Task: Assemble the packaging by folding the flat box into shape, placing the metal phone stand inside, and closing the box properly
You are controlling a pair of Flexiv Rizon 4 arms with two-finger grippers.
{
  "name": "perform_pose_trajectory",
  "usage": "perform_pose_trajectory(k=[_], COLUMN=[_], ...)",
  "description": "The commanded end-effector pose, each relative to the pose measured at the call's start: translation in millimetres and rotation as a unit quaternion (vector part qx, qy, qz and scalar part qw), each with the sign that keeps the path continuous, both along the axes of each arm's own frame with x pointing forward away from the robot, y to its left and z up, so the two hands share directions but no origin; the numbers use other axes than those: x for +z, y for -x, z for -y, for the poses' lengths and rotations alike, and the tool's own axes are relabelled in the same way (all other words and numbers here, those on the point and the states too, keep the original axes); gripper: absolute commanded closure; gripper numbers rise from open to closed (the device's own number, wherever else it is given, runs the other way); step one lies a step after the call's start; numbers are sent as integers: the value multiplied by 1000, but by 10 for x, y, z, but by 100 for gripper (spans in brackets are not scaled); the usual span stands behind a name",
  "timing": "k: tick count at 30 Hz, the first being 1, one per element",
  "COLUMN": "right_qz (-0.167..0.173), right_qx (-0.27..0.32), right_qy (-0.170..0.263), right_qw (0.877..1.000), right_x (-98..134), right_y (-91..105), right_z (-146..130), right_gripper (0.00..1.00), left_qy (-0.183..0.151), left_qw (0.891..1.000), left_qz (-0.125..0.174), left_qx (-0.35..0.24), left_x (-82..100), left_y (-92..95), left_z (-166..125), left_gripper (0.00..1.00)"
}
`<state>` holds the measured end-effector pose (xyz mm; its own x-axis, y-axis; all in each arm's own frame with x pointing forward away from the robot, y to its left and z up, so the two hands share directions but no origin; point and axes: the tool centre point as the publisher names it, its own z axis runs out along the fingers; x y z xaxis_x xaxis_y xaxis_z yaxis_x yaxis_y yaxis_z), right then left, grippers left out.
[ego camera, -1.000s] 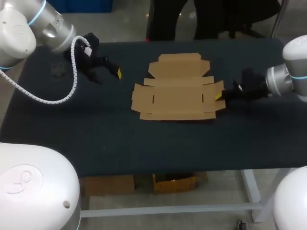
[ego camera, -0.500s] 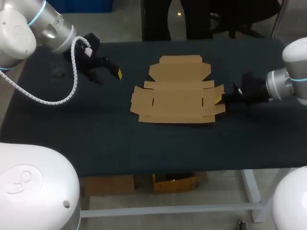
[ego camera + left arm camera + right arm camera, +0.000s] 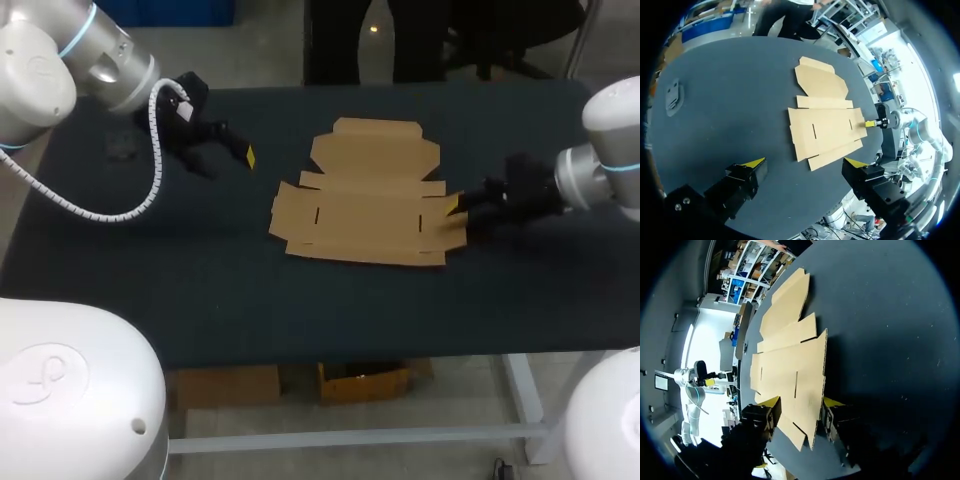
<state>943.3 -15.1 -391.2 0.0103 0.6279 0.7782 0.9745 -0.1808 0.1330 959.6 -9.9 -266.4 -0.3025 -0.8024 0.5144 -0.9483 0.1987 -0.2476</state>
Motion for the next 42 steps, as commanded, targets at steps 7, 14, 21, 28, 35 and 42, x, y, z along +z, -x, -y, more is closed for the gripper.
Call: perform_pose_trajectory(k=[7,14,21,28,35,42], right_qz=[-10,-16,-12,-23,-29,-30], right_qx=[-7,-7,-16,-25,-25,-23], right_qy=[18,21,11,-6,-10,-21], right_qw=[1000,1000,1000,999,999,999], right_x=[-35,-76,-23,-76,-122,-130], right_y=[-67,-147,-162,-148,-137,-96], right_z=[116,125,152,88,37,-6], right_gripper=[0,0,8,52,61,100], left_qy=[-2,-3,-4,-4,-5,-3], left_qw=[1000,1000,1000,1000,1000,1000], left_qz=[1,0,-1,-3,-3,-5], left_qx=[-1,1,4,5,6,9], left_x=[5,5,5,-6,-5,-18], left_y=[19,22,15,9,15,24], left_z=[24,26,29,32,12,-20], left_gripper=[0,0,0,0,0,0])
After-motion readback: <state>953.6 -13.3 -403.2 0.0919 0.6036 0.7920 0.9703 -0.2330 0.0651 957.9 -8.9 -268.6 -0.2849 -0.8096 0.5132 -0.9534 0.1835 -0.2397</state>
